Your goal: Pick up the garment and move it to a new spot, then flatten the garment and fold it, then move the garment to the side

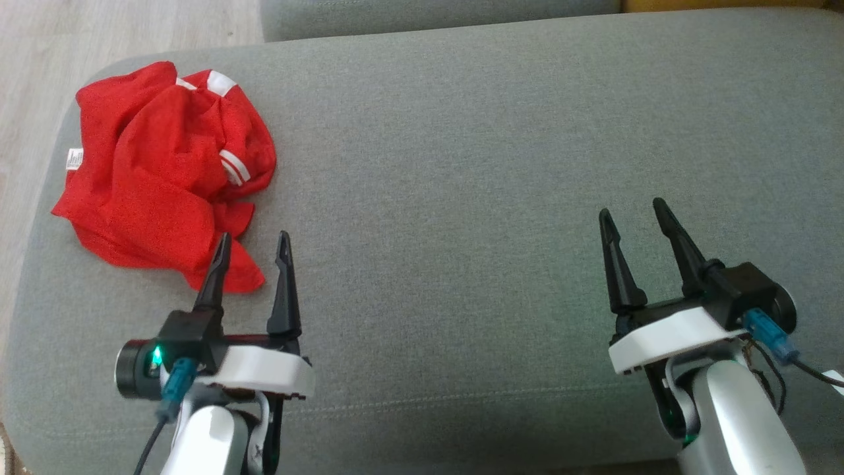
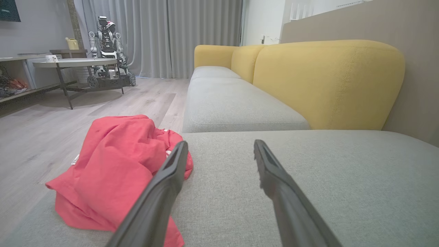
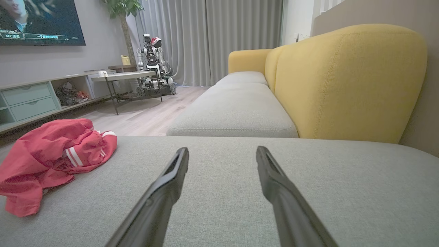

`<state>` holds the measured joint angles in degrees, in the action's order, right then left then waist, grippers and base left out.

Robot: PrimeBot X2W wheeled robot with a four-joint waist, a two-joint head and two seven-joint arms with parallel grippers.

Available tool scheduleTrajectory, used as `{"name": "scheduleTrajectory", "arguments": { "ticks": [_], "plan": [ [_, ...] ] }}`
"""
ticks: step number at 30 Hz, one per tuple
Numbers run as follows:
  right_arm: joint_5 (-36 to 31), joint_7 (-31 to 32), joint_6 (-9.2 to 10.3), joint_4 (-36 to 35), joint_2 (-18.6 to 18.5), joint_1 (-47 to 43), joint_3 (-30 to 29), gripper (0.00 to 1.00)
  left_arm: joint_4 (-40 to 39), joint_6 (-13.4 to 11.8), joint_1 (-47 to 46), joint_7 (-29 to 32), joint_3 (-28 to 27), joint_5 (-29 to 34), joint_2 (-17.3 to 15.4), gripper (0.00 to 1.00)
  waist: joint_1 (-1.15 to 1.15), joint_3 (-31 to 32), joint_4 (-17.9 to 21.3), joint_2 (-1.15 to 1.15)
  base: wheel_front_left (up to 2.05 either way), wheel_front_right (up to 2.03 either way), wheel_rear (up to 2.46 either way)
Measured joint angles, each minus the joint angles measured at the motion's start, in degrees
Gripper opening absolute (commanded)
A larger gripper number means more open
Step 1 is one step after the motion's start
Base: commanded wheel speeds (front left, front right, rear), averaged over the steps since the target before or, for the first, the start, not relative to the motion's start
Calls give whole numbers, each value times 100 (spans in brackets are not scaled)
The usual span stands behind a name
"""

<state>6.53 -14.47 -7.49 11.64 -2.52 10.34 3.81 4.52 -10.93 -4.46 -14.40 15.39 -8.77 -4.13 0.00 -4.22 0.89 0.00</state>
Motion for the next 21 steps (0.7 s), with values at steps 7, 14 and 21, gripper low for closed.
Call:
{"name": "scheduleTrajectory", "arguments": {
  "ticks": [7,14,21],
  "plan": [
    [-36,0,0,149,0,20,-24,100,136,220,1,0,-242,154,107,100,0,-7,-2,0,0,0,0],
    [-34,0,0,165,0,95,-24,100,153,288,3,0,-312,154,123,100,0,34,4,0,0,0,0],
    [-33,0,0,161,0,93,-24,100,152,278,7,0,-307,53,129,100,0,41,-54,0,0,0,0]
  ]
}}
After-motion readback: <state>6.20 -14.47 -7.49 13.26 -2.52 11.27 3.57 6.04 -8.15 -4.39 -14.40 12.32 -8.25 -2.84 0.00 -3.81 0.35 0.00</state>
